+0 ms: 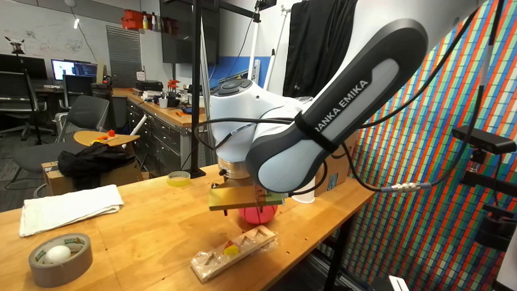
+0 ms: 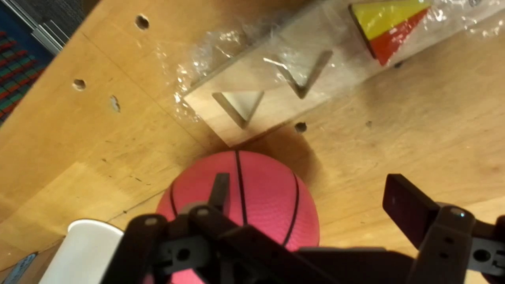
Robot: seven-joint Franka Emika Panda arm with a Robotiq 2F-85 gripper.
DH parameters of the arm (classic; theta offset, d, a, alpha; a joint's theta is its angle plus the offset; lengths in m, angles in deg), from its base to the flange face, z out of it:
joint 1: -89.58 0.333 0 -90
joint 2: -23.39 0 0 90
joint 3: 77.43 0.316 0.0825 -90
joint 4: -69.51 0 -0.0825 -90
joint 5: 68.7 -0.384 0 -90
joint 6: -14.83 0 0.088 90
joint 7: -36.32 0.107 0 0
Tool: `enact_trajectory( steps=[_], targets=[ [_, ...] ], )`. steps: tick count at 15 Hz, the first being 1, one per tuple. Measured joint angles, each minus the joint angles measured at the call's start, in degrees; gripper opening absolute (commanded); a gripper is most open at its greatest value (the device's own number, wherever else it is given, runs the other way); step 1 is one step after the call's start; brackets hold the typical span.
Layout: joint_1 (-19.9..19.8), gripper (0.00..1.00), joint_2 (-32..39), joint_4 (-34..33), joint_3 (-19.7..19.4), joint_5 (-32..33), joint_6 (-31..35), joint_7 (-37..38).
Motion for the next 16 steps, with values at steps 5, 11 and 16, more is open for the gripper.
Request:
enact_trajectory(
  steps=[5,11,16],
  targets=[
    [-0.09,1.00,5.26,-7.27,-3.25,9.57,2.68,5.45],
    [-1.27,1.00,12.13,-18.36,-8.19,27.17,7.99,14.99],
    [-0.50,1.00,15.37,-23.73,-8.79,33.95,9.19,22.39]
  ],
)
